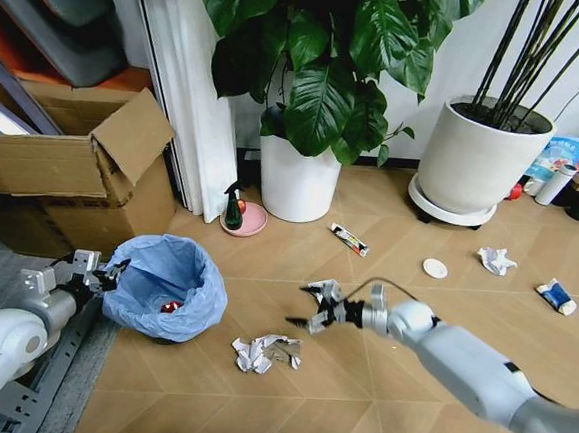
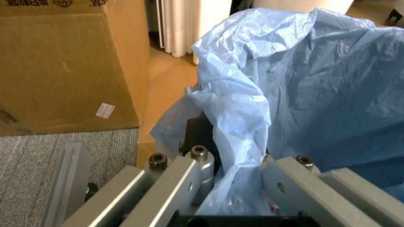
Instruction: Pick up the trash bin and place the garbage on the floor into it.
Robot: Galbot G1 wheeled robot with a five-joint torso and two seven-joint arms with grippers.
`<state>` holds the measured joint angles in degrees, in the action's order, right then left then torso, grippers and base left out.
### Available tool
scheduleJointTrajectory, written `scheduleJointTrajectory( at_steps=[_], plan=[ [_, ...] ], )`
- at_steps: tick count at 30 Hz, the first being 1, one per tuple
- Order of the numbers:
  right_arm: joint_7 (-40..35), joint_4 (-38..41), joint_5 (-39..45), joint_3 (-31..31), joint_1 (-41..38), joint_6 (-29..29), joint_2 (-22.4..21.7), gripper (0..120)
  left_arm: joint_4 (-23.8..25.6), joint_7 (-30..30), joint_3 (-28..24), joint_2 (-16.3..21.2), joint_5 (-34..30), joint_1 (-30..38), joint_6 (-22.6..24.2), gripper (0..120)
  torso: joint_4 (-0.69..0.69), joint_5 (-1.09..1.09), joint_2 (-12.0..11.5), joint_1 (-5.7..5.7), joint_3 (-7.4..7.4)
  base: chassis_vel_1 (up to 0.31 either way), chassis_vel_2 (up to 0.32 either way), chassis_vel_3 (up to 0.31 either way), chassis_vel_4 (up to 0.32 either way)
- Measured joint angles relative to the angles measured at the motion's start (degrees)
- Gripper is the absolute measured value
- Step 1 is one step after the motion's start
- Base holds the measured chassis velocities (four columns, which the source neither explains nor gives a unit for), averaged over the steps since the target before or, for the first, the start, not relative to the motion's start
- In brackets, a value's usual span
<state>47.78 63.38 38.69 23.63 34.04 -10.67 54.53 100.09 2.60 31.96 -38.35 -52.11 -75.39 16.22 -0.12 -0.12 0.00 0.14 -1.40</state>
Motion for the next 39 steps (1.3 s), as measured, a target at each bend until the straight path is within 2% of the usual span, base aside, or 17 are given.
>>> scheduleJointTrajectory(
  at_steps=[8,19,23,33,39],
  plan=[
    [0.0,-3.9,-4.5,-2.2,3.0,-0.8,1.8,100,1.4,-0.1,0.5,-0.5,0.2,-1.0,0.0,0,-0.02,0.0,0.0,0.0,0.0,0.0,0.0,0.0,0.0],
    [-1.2,-8.0,-6.7,-1.9,3.0,-1.0,4.2,100,2.1,-0.5,0.4,-0.6,0.3,-1.1,0.2,0,-0.02,0.01,0.0,0.0,0.0,0.0,0.0,0.0,0.0],
    [-2.6,-11.3,-8.6,-0.9,2.0,-1.3,6.5,100,2.5,-0.7,0.4,-0.7,0.3,-1.2,0.3,0,-0.02,0.0,0.0,0.0,0.0,0.0,0.0,0.0,0.0],
    [-3.9,-20.6,-11.5,2.5,-1.3,-1.3,15.8,100,2.7,-0.8,0.6,-1.0,0.3,-1.4,0.3,0,-0.01,0.0,0.0,0.0,-0.01,0.0,0.0,0.0,0.0],
    [-4.1,-24.4,-13.7,3.6,-2.7,-1.4,18.5,100,2.7,-0.8,0.7,-0.9,0.3,-1.4,0.3,0,-0.02,0.0,0.0,0.0,-0.01,0.0,0.0,0.0,0.0]
  ],
)
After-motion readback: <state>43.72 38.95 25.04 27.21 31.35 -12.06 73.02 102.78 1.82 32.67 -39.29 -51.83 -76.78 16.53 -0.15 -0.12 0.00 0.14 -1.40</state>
